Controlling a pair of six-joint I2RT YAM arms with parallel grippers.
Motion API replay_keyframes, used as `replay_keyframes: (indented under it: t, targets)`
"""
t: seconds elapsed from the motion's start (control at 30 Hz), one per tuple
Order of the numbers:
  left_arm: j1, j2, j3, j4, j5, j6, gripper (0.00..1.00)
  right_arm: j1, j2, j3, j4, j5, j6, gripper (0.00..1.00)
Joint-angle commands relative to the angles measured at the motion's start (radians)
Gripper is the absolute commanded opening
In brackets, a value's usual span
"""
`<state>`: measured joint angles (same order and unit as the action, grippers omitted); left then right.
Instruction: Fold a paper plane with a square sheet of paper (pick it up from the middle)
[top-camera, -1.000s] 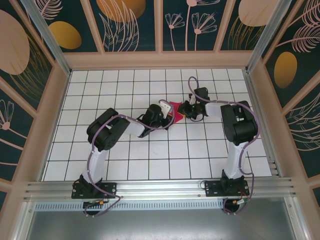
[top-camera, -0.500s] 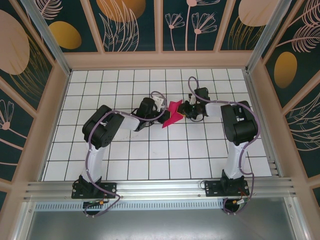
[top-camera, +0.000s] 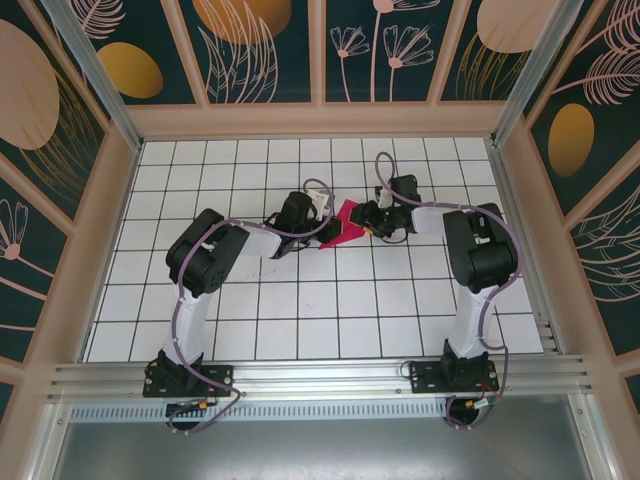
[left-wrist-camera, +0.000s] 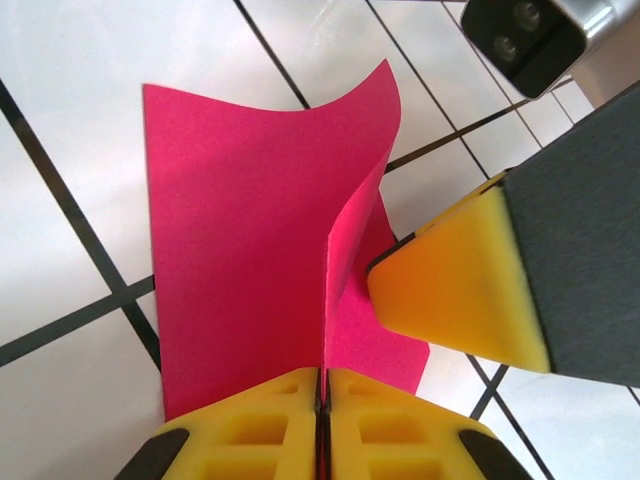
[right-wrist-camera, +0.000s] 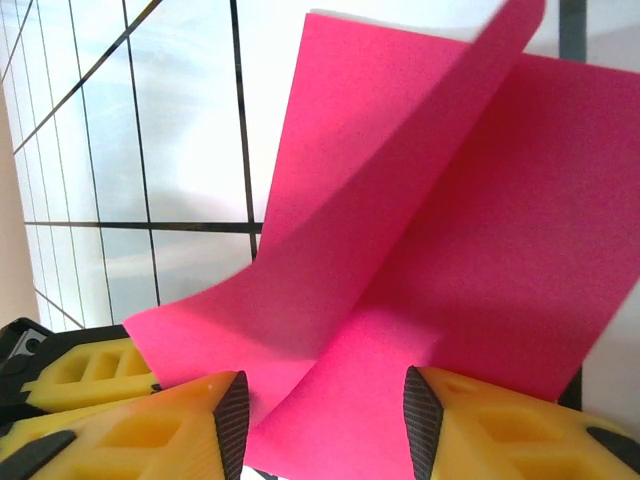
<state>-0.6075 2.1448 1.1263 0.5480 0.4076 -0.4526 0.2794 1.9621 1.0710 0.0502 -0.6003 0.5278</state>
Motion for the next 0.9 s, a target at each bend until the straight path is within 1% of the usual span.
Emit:
replay_keyframes:
  t: [0.0,0.07,0.13,0.23,0.4,0.5,0.63,0.7,0.87]
  targets:
    - [0.006,0.017,0.026,-0.023,0.001,-0.019,0.10,-0.019,0.019,-0.058,-0.167,0.119,-0.041,0.50]
    - [0.005,0.009,0.017,-0.013,0.018,-0.034,0.09,-0.019,0.001,-0.050,-0.179,0.117,-0.055,0.50]
    - [0.005,-0.011,-0.001,-0.008,0.026,-0.049,0.07,-0.020,-0.035,-0.037,-0.183,0.091,-0.066,0.50]
    - [0.005,-0.053,-0.044,0.006,0.038,-0.096,0.06,-0.019,-0.120,-0.030,-0.168,0.049,-0.071,0.51]
    - [0.001,-0.123,-0.140,0.053,0.024,-0.232,0.03,-0.017,-0.263,-0.087,-0.108,0.009,-0.074,0.51]
    - [-0.015,-0.162,-0.201,0.092,0.002,-0.321,0.03,-0.012,-0.313,-0.132,-0.085,0.008,-0.071,0.51]
    - [-0.036,-0.186,-0.233,0.117,-0.021,-0.429,0.04,0.008,-0.341,-0.184,-0.054,0.015,-0.059,0.51]
    - [-0.037,-0.181,-0.250,0.157,-0.017,-0.486,0.04,0.023,-0.338,-0.204,-0.029,0.009,-0.048,0.51]
    - [-0.037,-0.171,-0.264,0.200,-0.017,-0.546,0.04,0.066,-0.296,-0.224,0.056,-0.006,-0.003,0.49]
